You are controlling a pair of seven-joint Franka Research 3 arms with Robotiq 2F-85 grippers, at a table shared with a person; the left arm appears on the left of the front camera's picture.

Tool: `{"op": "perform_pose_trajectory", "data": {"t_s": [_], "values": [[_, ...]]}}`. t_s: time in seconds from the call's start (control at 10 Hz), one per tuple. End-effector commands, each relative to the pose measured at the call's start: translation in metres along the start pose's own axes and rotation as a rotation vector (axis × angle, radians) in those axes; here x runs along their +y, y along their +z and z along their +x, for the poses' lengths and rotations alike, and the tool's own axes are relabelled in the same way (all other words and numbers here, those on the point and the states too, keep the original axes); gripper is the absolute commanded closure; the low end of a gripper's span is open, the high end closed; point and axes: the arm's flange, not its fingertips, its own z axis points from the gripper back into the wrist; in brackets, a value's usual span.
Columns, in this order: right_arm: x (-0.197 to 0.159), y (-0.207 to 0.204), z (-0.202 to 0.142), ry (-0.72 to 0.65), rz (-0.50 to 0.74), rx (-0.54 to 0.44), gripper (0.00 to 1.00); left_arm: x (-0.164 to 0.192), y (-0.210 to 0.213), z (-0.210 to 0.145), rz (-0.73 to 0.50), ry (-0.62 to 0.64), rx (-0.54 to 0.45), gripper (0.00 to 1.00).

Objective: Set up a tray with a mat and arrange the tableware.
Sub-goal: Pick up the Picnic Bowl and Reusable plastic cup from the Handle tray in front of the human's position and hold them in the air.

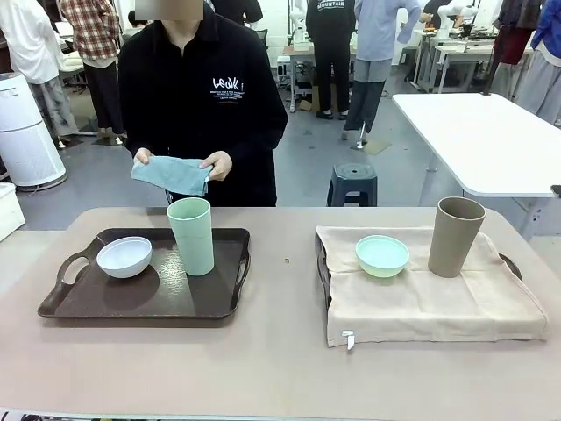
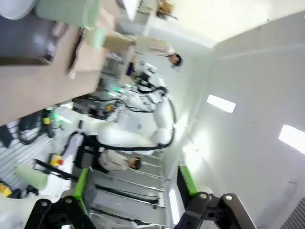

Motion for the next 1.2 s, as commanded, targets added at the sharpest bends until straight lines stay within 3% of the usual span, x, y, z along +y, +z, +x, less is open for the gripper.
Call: {"op": "perform_pose_trajectory", "data": {"t_s": [0.0, 0.6, 0.8, 0.9, 1.0, 1.1], "values": [[-0.001, 0.0, 0.004, 0.045, 0.032, -0.037, 0.0, -0.001, -0.004, 0.001, -0.076, 0.013, 0.013, 0.04], [0.002, 0.001, 0.002, 0.025, 0.017, -0.022, 0.0, -0.001, -0.004, 0.001, -0.076, 0.013, 0.013, 0.04], [0.024, 0.018, -0.007, -0.094, -0.242, -0.109, 0.0, -0.001, -0.004, 0.001, -0.076, 0.013, 0.013, 0.04], [0.038, 0.024, -0.015, -0.074, -0.29, -0.147, 0.0, -0.001, -0.004, 0.001, -0.076, 0.013, 0.013, 0.04], [0.042, 0.028, -0.015, -0.033, -0.3, -0.15, 0.0, -0.001, -0.004, 0.001, -0.076, 0.013, 0.013, 0.04], [0.019, 0.03, -0.005, -0.029, -0.201, -0.109, 0.0, -0.001, -0.004, 0.001, -0.076, 0.013, 0.013, 0.04]]}}
